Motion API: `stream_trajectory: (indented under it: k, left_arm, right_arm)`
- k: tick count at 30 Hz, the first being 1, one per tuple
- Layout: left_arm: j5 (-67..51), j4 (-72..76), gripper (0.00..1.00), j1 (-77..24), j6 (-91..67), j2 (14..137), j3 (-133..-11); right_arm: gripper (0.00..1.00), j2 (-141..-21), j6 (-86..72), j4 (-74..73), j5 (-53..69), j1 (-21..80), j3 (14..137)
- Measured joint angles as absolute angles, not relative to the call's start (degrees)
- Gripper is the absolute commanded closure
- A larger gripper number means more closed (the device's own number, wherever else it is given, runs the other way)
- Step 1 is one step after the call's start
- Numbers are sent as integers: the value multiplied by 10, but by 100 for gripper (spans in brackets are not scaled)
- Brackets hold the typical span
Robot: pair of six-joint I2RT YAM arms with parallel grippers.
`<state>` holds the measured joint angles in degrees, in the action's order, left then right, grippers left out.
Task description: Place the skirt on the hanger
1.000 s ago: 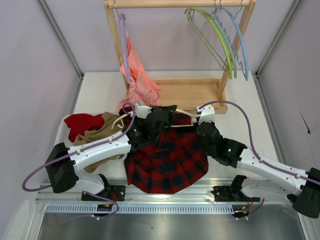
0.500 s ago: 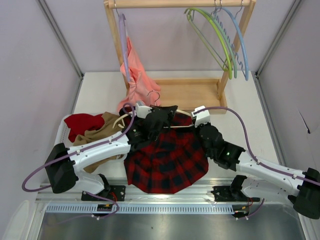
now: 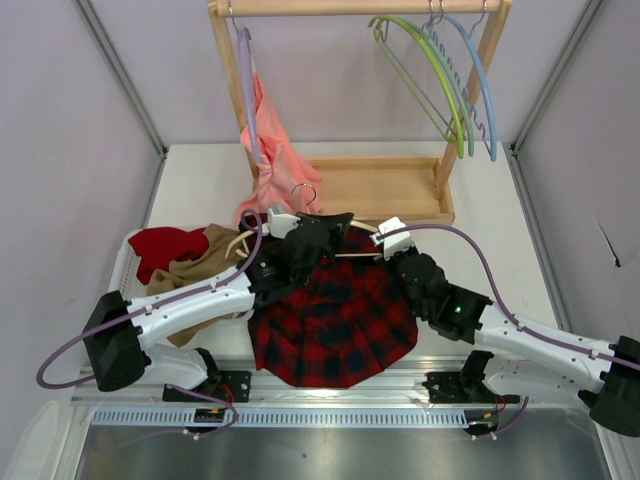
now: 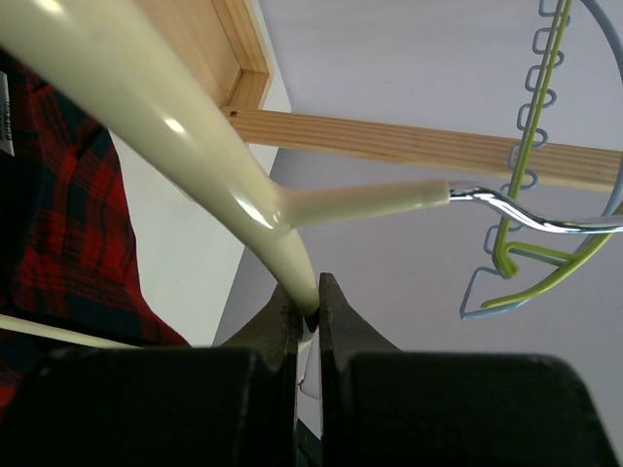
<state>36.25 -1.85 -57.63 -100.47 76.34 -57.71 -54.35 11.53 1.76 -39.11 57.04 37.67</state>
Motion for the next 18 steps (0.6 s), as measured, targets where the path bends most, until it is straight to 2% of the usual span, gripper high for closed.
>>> stream_trajectory:
  k: [18]
  left_arm:
    - [362,-23,100,-562,-1004,757,-570]
  right_arm:
    - [100,-538,154,-36,-401,593,398]
